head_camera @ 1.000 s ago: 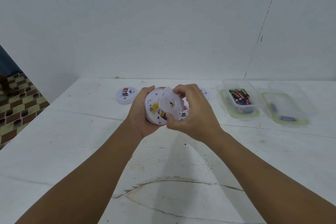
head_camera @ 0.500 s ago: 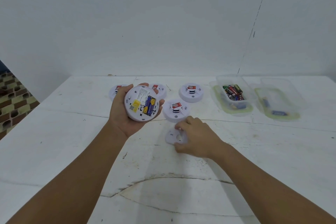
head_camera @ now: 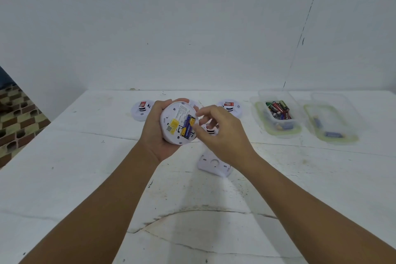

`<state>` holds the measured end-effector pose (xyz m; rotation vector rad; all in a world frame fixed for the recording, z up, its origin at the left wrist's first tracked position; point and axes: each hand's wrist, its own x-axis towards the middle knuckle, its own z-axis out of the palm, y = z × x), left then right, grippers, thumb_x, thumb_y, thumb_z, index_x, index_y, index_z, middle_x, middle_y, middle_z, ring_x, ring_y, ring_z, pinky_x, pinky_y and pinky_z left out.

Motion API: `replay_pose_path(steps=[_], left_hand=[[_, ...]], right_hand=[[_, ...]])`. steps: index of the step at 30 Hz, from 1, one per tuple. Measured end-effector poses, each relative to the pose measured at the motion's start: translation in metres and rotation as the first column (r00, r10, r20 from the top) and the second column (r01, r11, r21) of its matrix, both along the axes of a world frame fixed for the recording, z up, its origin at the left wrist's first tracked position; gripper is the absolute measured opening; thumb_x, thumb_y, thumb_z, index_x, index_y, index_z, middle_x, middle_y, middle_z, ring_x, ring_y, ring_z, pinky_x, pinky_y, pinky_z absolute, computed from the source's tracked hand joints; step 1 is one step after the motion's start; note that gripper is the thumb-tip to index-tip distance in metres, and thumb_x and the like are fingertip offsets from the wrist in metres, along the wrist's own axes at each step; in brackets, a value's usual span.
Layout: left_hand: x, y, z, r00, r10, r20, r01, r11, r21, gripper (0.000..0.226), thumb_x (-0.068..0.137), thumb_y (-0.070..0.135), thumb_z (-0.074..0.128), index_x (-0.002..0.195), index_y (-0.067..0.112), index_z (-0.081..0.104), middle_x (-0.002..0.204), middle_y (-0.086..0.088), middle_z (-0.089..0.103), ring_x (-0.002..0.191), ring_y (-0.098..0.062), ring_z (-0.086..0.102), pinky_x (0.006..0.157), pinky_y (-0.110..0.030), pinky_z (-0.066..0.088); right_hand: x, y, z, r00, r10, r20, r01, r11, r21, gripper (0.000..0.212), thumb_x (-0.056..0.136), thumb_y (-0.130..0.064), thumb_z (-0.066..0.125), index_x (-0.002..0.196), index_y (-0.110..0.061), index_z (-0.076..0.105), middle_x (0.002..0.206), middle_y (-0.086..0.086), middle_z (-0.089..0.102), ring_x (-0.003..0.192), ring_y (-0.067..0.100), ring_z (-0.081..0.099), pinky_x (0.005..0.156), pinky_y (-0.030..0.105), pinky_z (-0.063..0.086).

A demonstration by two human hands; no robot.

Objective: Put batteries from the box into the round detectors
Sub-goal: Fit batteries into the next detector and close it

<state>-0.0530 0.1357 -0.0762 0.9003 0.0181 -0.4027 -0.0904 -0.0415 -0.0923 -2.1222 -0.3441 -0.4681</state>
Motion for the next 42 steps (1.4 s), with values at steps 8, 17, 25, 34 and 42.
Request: replay_pose_path(steps=[8,17,25,34,42], left_hand=[[0.006,-0.003,0.003,1.000,-0.021,0.008,0.022,0.997,-0.080,0.037,0.097,0.044,0.045,0.108,0.019,0.069,0.115,-0.011,0.068,0.099,-0.030,0.062,0.083,-0.040,0.051],[0.006,-0.012,0.003,1.000,-0.001,0.005,0.002,0.995,-0.100,0.036,0.096,0.043,0.047,0.106,0.018,0.070,0.115,-0.013,0.069,0.102,-0.029,0.063,0.085,-0.040,0.053],[0.005,-0.019,-0.006,1.000,-0.001,-0.005,0.001,0.995,-0.101,0.035,0.096,0.041,0.046,0.105,0.018,0.069,0.112,-0.011,0.070,0.096,-0.026,0.065,0.080,-0.038,0.054],[0.001,-0.023,-0.009,1.000,-0.022,0.014,0.023,0.997,-0.070,0.033,0.089,0.042,0.054,0.104,0.018,0.071,0.108,-0.011,0.070,0.095,-0.026,0.066,0.085,-0.038,0.051],[0.003,-0.023,-0.009,1.000,-0.016,0.010,0.016,0.999,-0.031,0.035,0.094,0.043,0.049,0.100,0.019,0.074,0.113,-0.010,0.071,0.096,-0.026,0.067,0.081,-0.037,0.056]], right_hand=[[0.006,0.005,0.002,1.000,0.013,-0.018,-0.012,1.000,0.027,0.033,0.084,-0.038,0.084,0.114,-0.029,0.071,0.103,-0.012,0.068,0.090,0.005,0.061,0.079,0.022,0.053],[0.009,0.004,0.004,0.999,-0.036,-0.037,0.039,0.996,0.084,0.018,0.091,-0.031,0.078,0.106,-0.024,0.072,0.096,-0.012,0.067,0.086,0.005,0.063,0.075,0.018,0.051],[0.010,0.005,0.001,0.995,-0.004,-0.098,0.012,0.997,0.073,0.011,0.094,-0.019,0.070,0.102,-0.019,0.064,0.089,-0.002,0.062,0.084,0.007,0.056,0.070,0.013,0.046],[0.003,0.007,-0.005,0.994,-0.036,-0.104,0.046,0.994,0.096,0.014,0.092,-0.016,0.069,0.099,-0.020,0.058,0.093,-0.001,0.058,0.085,0.000,0.052,0.069,0.010,0.040],[-0.001,0.008,-0.004,0.997,-0.009,-0.073,0.023,0.982,0.187,0.015,0.096,-0.016,0.067,0.101,-0.016,0.053,0.094,0.001,0.061,0.082,0.012,0.059,0.065,0.022,0.049]])
